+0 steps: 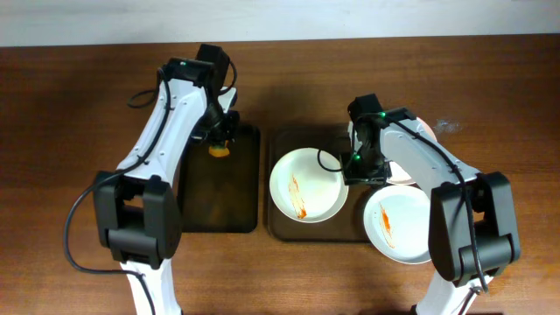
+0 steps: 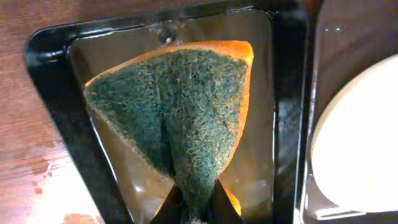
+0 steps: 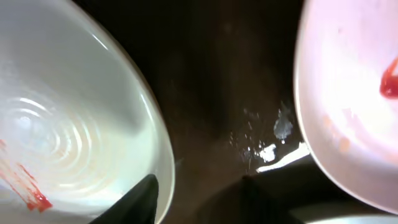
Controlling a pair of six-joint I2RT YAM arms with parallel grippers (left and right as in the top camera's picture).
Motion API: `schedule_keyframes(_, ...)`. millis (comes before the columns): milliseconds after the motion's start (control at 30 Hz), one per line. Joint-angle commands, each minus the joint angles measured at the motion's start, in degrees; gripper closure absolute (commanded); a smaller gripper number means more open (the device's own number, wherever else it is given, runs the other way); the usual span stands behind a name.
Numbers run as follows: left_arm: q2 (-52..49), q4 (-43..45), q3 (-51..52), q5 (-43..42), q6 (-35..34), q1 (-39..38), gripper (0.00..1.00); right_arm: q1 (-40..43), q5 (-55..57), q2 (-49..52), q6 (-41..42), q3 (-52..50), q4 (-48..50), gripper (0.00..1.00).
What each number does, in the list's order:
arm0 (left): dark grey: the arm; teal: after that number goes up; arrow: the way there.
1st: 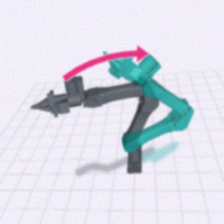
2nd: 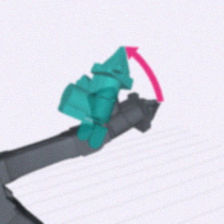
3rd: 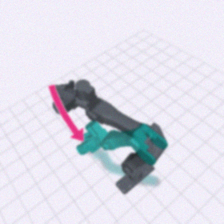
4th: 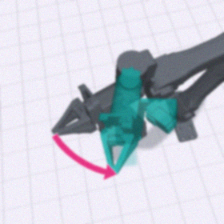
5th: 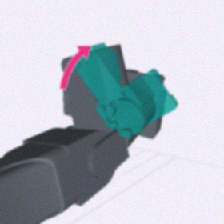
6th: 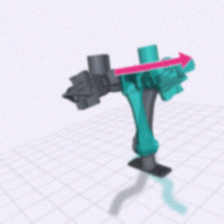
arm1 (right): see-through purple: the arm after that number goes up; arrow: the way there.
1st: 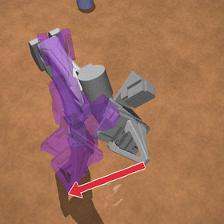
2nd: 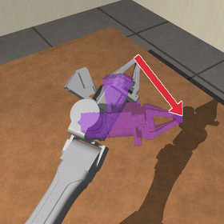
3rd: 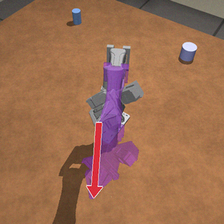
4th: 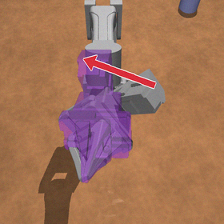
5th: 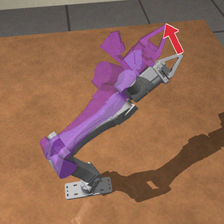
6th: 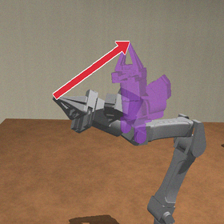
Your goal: Clean dirty plates on tray and stack at the side
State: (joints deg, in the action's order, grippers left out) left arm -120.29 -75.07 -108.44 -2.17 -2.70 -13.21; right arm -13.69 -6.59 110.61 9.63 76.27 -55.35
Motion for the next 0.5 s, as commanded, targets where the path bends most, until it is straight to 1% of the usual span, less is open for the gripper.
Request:
schedule_keyframes(0,3.21,-0.42,-1.16,-0.87,-3.80,-0.09,1.00,-0.15,-2.16,-0.20,-0.61,-0.85,1.51,0.61)
schedule_keyframes(67,3.21,0.57,-1.16,-0.87,-4.87,-0.15,1.00,-0.22,-3.58,-0.20,-0.57,-2.27,3.65,0.67)
schedule_keyframes(167,3.21,0.85,-1.16,-0.94,-4.85,-0.42,1.00,-0.22,-4.04,-0.20,0.61,-6.34,8.13,0.70)
schedule_keyframes(233,3.21,1.11,-1.16,-1.60,-4.94,-0.57,1.00,-0.22,-4.44,-0.20,0.94,-8.39,9.92,0.74)
schedule_keyframes(300,3.21,1.70,-1.16,-1.73,-5.03,-1.33,1.00,-0.22,-4.44,-0.20,2.34,-9.05,10.49,0.83)
schedule_keyframes(333,3.21,1.88,-1.16,-1.73,-5.03,-1.86,1.00,-0.22,-4.46,-0.20,3.21,-9.05,10.54,0.93)
schedule_keyframes(367,3.21,2.03,-1.16,-1.68,-5.68,-2.78,1.00,-0.22,-4.63,-0.20,4.59,-9.05,10.56,0.96)
schedule_keyframes(467,3.21,3.28,-1.11,-1.51,-9.40,-5.33,1.00,-0.20,-5.05,-0.20,10.82,-9.03,10.16,0.96)
